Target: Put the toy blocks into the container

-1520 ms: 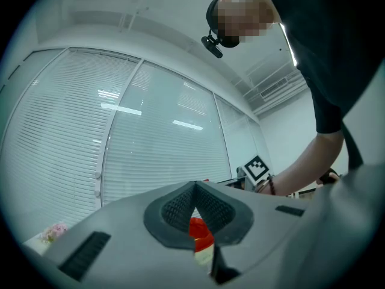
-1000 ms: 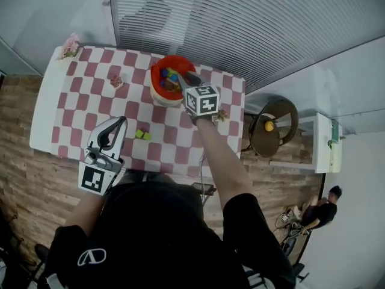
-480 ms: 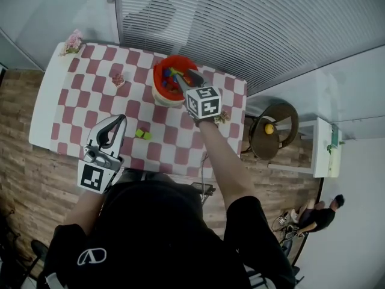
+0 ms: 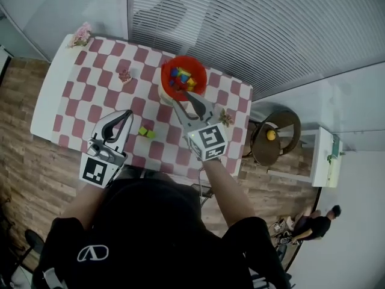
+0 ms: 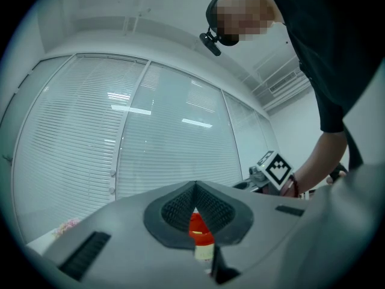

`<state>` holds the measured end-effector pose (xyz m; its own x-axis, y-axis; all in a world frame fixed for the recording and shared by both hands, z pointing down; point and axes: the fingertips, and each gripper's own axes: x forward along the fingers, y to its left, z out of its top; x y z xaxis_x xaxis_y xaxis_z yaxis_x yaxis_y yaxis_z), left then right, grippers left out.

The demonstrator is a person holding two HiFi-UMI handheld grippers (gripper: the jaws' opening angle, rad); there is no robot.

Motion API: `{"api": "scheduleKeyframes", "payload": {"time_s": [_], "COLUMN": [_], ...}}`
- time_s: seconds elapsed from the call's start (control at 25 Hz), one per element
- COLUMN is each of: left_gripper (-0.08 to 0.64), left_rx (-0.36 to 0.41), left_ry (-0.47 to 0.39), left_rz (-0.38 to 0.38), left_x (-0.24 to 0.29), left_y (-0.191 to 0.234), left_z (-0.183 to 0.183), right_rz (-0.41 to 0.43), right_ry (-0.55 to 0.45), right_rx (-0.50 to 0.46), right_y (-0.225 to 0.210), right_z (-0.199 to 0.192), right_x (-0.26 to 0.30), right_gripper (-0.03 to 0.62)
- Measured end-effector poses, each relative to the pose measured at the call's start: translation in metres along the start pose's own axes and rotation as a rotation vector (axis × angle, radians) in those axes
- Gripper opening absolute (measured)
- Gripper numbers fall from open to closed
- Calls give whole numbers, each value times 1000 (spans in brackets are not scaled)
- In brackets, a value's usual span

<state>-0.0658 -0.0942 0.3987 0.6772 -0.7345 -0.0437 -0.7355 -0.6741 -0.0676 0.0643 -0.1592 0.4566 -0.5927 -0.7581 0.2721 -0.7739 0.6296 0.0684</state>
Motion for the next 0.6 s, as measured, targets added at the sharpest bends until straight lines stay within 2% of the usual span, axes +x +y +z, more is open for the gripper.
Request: {"api": "scheduleKeyframes", "payload": {"time_s": [0.2, 0.6], "left_gripper": [6, 6], "left_rx": [-4, -4], "left_ry": [0, -4], "left_rz": [4, -5], "left_x": [-2, -3], "left_y": [1, 2], "left_z": [-1, 1], "right_rz": [28, 56], "right_ry": [-31, 2], "right_rx": [-24, -60], "right_y": [41, 90], "right_z": [-1, -11], "right_x": [-21, -43], "right_gripper": [144, 143]}}
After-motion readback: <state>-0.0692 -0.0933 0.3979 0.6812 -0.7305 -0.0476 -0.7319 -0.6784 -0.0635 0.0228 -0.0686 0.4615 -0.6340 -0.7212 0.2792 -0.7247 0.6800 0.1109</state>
